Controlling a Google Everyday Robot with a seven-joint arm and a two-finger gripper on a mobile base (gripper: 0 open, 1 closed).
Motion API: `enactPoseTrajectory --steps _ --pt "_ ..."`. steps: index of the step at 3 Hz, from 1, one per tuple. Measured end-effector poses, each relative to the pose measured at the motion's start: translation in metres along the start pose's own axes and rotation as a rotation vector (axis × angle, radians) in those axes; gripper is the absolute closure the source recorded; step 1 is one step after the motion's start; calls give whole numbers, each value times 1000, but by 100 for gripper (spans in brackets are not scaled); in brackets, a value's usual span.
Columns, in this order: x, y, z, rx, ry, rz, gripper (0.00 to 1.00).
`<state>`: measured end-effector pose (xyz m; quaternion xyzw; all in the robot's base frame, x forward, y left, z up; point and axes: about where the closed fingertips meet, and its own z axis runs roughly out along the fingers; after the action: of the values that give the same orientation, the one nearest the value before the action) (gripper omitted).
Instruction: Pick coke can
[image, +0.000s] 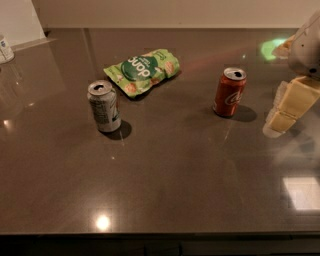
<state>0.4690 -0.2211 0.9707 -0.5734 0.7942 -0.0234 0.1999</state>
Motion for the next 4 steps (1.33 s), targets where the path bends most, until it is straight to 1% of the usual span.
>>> enactPoseTrajectory --steps 2,3,4 --pt "-9 -51 39 15 -172 113 0" --pt "-11 -75 59 15 -237 165 0" --pt "-10 -90 78 3 -271 206 0"
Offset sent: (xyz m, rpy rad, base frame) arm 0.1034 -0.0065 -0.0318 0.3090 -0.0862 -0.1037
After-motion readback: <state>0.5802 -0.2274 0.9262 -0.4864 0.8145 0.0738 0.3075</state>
